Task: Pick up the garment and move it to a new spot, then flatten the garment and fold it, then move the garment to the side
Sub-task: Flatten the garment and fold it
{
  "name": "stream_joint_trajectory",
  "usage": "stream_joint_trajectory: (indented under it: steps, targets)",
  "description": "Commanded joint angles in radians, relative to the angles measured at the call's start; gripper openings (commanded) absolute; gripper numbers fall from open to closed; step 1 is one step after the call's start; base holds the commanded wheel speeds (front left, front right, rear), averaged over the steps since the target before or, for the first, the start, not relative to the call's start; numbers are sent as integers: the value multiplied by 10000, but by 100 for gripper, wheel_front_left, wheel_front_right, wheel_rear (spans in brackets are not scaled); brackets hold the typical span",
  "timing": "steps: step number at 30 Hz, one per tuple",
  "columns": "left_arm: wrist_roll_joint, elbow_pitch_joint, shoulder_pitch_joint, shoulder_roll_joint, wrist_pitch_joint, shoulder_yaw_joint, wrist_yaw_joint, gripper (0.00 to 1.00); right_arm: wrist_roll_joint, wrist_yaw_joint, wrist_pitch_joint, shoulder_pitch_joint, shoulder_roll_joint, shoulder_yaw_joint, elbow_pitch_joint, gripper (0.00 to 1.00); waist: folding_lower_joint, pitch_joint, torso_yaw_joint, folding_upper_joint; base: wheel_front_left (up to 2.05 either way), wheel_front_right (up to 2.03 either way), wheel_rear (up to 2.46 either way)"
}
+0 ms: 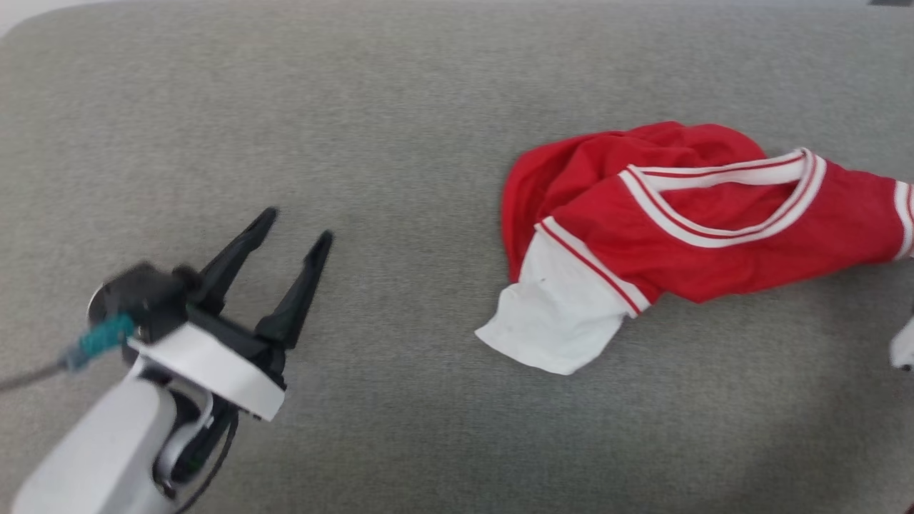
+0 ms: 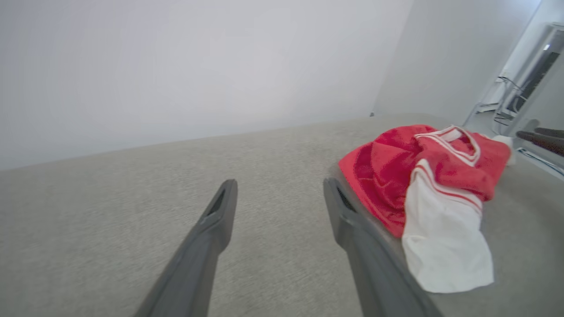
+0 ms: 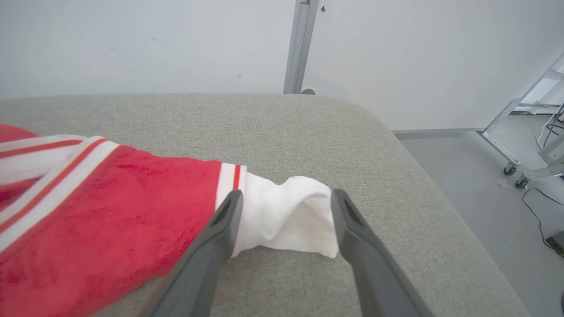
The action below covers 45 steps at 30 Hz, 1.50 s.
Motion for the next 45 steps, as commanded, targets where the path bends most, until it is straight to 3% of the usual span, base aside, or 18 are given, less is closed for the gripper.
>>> stream_joint_trajectory:
  steps: [1,3,4,8,12,18,29,30,31,33,37,45]
  targets:
    - [-881,-364,-655,517,341,-711,-23,100,153,-3,-122,226,269,271,-402,100,0,88,-299,0,0,0,0]
    - [-1875,-762,-1296,1132,874,-1515,-21,100,287,-3,-242,388,490,526,-779,100,0,199,-518,0,0,0,0]
    - [-1875,-762,-1296,1132,874,-1515,-21,100,287,-3,-242,388,490,526,-779,100,0,199,-518,0,0,0,0]
    - [-3721,-1354,-2573,2129,2589,-3236,-20,100,550,-3,-416,556,777,1013,-1154,100,0,458,-968,0,0,0,0]
    - [-5256,-1525,-3663,2679,4191,-4578,-10,100,775,-3,-572,528,856,1415,-1116,100,0,761,-1417,0,0,0,0]
    - [-6932,-1753,-4610,2974,5540,-5838,-10,100,1377,-3,-953,358,866,1782,-633,100,0,1204,-1979,0,0,0,0]
    - [-8309,-1414,-5167,2830,5587,-6758,-11,100,1738,-3,-1526,-20,864,1962,42,100,0,1689,-2381,0,0,0,0]
    - [-8200,-1291,-5255,2842,5553,-6837,-11,91,1730,-3,-1543,-86,866,1972,74,100,0,1707,-2378,0,0,0,0]
    - [-8123,-1165,-5302,2817,5466,-6893,-4,55,1723,-3,-1544,-130,866,2001,95,100,0,1718,-2369,0,0,0,0]
    - [-8276,-987,-5333,2729,5263,-6945,0,0,1718,-3,-1588,-166,866,2037,147,100,0,1718,-2335,0,0,0,0]
    - [-8626,-883,-5466,2926,4921,-6830,-4,0,1613,-3,-1623,-240,865,2041,172,100,0,1640,-2171,0,0,0,0]
    - [-9304,-680,-5217,4302,4306,-6307,-3,0,1372,-3,-1413,-80,863,2037,-41,100,0,1306,-1704,0,0,0,0]
